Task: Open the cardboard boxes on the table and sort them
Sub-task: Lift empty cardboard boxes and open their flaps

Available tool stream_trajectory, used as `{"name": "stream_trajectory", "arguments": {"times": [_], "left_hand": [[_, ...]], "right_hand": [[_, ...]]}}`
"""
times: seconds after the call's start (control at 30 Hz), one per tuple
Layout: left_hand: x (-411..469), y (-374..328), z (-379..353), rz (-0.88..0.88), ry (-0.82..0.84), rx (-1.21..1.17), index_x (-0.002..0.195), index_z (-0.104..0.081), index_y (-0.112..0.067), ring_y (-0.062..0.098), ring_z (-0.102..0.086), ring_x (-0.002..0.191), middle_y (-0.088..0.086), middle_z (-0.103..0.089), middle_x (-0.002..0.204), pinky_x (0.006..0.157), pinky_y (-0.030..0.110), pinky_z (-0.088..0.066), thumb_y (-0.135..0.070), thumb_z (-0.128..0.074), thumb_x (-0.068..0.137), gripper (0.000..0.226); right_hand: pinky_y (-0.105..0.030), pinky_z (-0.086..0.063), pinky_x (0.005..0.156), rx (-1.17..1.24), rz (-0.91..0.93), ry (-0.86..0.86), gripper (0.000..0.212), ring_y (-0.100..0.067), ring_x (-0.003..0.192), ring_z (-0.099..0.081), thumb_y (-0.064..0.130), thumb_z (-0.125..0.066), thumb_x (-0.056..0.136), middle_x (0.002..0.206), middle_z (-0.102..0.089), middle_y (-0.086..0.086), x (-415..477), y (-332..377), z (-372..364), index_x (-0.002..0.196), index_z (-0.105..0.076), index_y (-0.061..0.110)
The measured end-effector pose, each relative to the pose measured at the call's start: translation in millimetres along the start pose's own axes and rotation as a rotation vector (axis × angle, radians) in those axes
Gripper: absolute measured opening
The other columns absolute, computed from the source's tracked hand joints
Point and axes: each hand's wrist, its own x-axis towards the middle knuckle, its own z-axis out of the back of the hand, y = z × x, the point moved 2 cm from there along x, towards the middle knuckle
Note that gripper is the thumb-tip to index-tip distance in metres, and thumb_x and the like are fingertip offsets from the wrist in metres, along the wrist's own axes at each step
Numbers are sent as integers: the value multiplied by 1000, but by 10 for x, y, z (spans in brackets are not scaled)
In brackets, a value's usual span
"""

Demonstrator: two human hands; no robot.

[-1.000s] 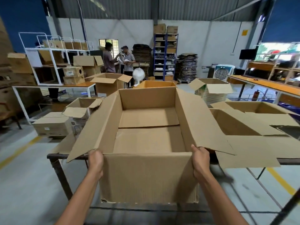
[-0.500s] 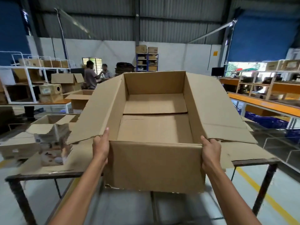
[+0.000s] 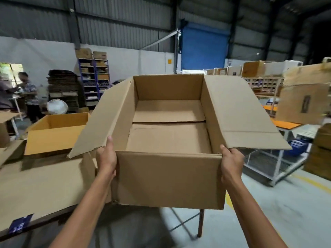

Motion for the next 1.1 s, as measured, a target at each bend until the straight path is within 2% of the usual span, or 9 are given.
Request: {"name": "stream_trajectory", "arguments": {"times": [0.1, 0.2, 0.27, 0.37, 0.47, 0.7, 0.87, 0.97, 1.1], "left_hand": [[-265, 49, -711, -14, 53, 37, 71, -45, -24, 24, -51, 91, -2, -51, 78, 78, 34, -39, -49, -47, 101, 39], [-406, 207, -1393, -15, 87, 37, 74, -53, -13, 24, -51, 89, 7, -58, 87, 77, 34, -39, -47, -49, 100, 43], [-429, 374, -1862, -11, 117, 20, 85, -60, -11, 25, -55, 90, 10, -62, 96, 78, 36, -42, -46, -54, 98, 38], [-417, 621, -2600, 8, 210, 65, 63, -49, -14, 24, -50, 73, 5, -53, 70, 70, 37, -41, -33, -65, 90, 36], [-350, 789, -3354, 24, 280, 107, 56, -42, -14, 24, -41, 63, 3, -43, 60, 63, 36, -33, -28, -62, 78, 33], [-86, 1159, -5173, 32, 351, 188, 65, -43, -10, 29, -43, 65, 4, -46, 65, 58, 36, -29, -26, -55, 89, 32], [25, 1483, -6179, -7, 478, 261, 68, -50, -8, 40, -55, 84, 8, -52, 71, 68, 38, -33, -35, -54, 93, 37], [62, 1623, -6706, -15, 493, 298, 84, -61, 1, 36, -55, 89, 13, -59, 84, 73, 38, -33, -34, -52, 97, 39], [167, 2017, -7424, 2, 495, 323, 80, -58, -7, 38, -60, 99, 17, -67, 98, 86, 42, -45, -37, -52, 97, 35]], "right_hand": [[-37, -22, 56, -49, 47, -101, 55, -19, 58, -29, 40, -62, 96, 56, -31, -2, 363, -3, 422, 56, -32, 16], [-38, -23, 55, -110, 51, -207, 61, -21, 55, -29, 50, -60, 94, 54, -30, -2, 781, -96, 775, 54, -29, 16], [-40, -26, 58, -160, 50, -281, 62, -25, 58, -34, 50, -55, 97, 55, -34, -6, 1108, -199, 966, 54, -33, 12], [-43, -30, 63, -195, 72, -366, 63, -32, 66, -41, 43, -52, 100, 61, -42, -13, 1673, -336, 1140, 58, -43, -2], [-43, -31, 63, -214, 113, -417, 63, -32, 64, -37, 39, -54, 101, 54, -37, -9, 2325, -437, 1215, 51, -35, 5], [-38, -27, 62, -271, 114, -538, 63, -26, 56, -30, 36, -55, 101, 50, -31, -5, 3896, -736, 1248, 49, -28, 11], [-39, -28, 65, -321, 30, -577, 62, -31, 66, -38, 35, -54, 101, 53, -36, -10, 4748, -1138, 1351, 50, -31, 7], [-41, -31, 66, -343, 1, -580, 61, -33, 68, -44, 34, -53, 101, 62, -46, -18, 5255, -1406, 1373, 51, -35, 5], [-40, -33, 69, -359, -62, -569, 57, -36, 74, -49, 34, -53, 101, 75, -57, -25, 6007, -1845, 1396, 55, -43, 2]]}}
